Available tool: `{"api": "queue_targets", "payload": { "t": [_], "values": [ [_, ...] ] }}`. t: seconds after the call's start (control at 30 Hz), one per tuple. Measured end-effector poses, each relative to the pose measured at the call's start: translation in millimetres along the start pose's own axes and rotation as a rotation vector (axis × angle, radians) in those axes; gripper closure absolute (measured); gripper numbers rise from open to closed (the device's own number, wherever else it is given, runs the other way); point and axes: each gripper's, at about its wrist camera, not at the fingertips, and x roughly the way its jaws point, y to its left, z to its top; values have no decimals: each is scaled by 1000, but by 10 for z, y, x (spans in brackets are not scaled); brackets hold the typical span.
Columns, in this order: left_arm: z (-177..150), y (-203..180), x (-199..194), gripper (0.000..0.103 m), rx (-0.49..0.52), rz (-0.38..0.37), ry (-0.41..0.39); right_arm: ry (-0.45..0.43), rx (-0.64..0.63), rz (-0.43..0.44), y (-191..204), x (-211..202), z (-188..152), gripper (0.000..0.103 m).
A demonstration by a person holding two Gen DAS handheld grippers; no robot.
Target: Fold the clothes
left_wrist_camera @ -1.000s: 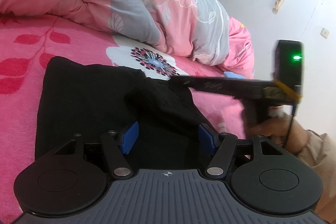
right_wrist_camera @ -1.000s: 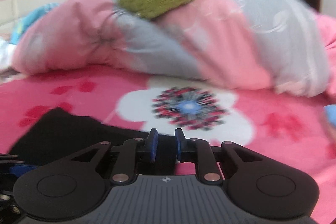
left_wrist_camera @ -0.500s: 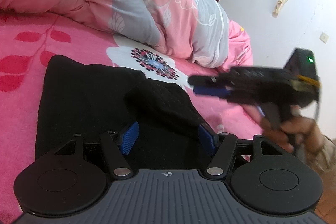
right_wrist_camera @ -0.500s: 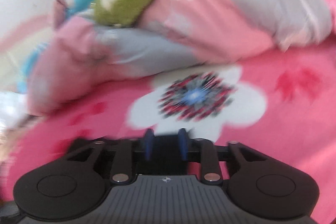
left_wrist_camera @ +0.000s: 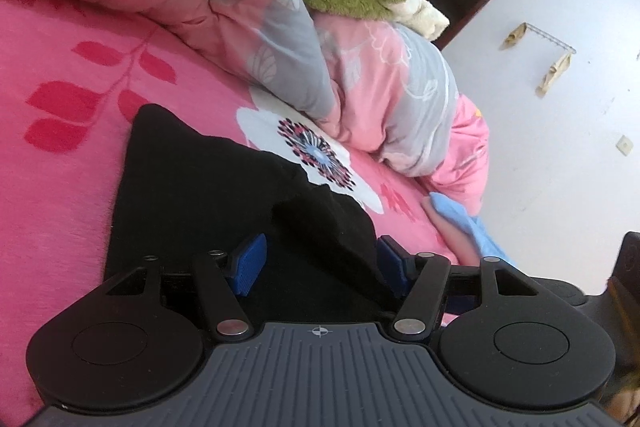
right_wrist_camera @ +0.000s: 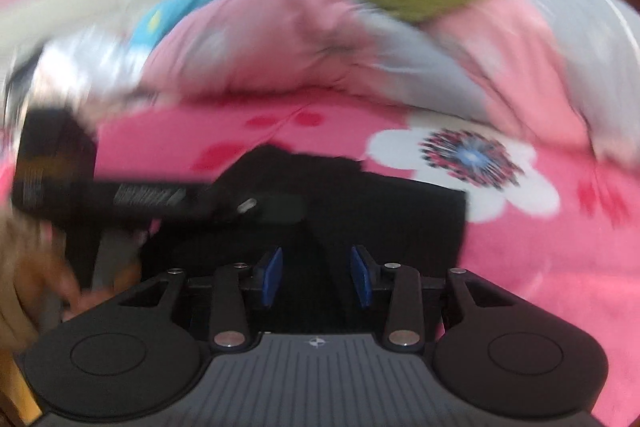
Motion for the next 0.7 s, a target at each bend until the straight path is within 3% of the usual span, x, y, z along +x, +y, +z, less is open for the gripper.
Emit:
{"api": "queue_targets", "payload": {
  "t": [0.1, 0.2, 0.27, 0.37, 0.57, 0.67, 0.7],
  "values": [
    [-6, 0, 6, 41, -1, -5, 1, 20, -65, -55, 93, 147, 12, 66],
    [-12, 3, 7, 40, 0, -10, 1, -14, 40, -88, -142, 161, 17, 83],
    [-16, 10, 6, 40, -3, -12, 2, -37, 110, -109, -299, 170, 21, 84],
    [-17, 11, 0, 40, -3, -12, 2, -81, 285, -130, -667, 137, -52, 85],
    [-17, 10, 6, 40, 1, -10, 6, -142, 658, -88, -1315, 53, -313, 83],
    [-18, 7, 4, 40, 3, -8, 7, -157, 693, -36, -1400, 61, -295, 80],
    [-17, 4, 3, 40, 5, -6, 8, -162, 699, -17, -1420, 66, -283, 74]
  ]
}}
